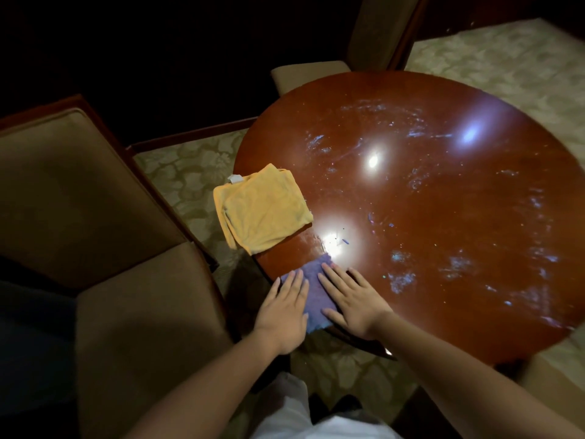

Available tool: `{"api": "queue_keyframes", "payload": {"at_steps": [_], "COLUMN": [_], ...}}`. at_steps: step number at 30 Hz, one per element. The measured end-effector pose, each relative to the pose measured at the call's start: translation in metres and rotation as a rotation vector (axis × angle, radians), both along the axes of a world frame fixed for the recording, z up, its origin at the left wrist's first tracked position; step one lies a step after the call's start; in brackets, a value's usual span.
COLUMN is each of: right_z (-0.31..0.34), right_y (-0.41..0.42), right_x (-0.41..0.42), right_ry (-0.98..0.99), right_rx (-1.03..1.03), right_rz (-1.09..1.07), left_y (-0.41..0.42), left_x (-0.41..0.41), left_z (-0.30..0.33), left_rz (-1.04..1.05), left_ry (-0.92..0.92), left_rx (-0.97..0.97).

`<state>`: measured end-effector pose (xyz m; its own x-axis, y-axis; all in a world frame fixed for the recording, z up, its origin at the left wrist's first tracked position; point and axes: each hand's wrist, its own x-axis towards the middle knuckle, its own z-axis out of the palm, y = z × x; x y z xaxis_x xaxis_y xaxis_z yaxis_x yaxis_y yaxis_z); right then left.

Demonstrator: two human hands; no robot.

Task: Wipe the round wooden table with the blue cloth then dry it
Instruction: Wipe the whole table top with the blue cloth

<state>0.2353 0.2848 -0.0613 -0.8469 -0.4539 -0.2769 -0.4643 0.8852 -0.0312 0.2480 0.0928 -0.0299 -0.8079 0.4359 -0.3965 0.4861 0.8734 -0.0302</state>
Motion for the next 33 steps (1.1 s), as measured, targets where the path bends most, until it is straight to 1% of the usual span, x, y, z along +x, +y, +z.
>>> {"api": "queue_keyframes", "payload": {"at_steps": [5, 9, 11, 14, 16, 18, 24, 29, 30, 33], "right_z": [-0.011, -0.008, -0.006, -0.003, -0.007, -0.009, -0.003, -0.012, -0.010, 0.001], "right_y": [0.003, 0.012, 0.015, 0.018, 0.023, 0.026, 0.026, 0.023, 0.024, 0.022], "right_x": [0.025, 0.021, 0.012, 0.020, 0.036, 0.048, 0.039, 0.068, 0.069, 0.054], "right_ry": [-0.052, 0.047, 0.094, 0.085, -0.026, -0.092, -0.111, -0.187, -0.178, -0.068], "right_rx": [0.007, 0.009, 0.019, -0.002, -0.017, -0.027, 0.000, 0.000, -0.012, -0.009], "right_rz": [-0.038, -0.070, -0.036, -0.053, -0.112, -0.141, -0.169, -0.248, -0.268, -0.329], "left_y": [0.003, 0.011, 0.016, 0.019, 0.018, 0.018, 0.027, 0.031, 0.030, 0.029], "left_x": [0.002, -0.010, -0.024, -0.027, -0.015, -0.004, -0.012, -0.003, -0.004, -0.022], "left_z": [0.001, 0.005, 0.009, 0.011, 0.008, 0.005, 0.005, 0.007, 0.007, 0.006], "left_rz": [-0.109, -0.133, -0.113, -0.149, -0.225, -0.243, -0.200, -0.330, -0.349, -0.386], "left_ry": [-0.030, -0.063, -0.094, -0.089, -0.068, -0.073, -0.020, -0.018, -0.014, 0.009], "left_rx": [-0.037, -0.062, -0.068, -0.093, -0.097, -0.082, -0.092, -0.114, -0.110, -0.108]}}
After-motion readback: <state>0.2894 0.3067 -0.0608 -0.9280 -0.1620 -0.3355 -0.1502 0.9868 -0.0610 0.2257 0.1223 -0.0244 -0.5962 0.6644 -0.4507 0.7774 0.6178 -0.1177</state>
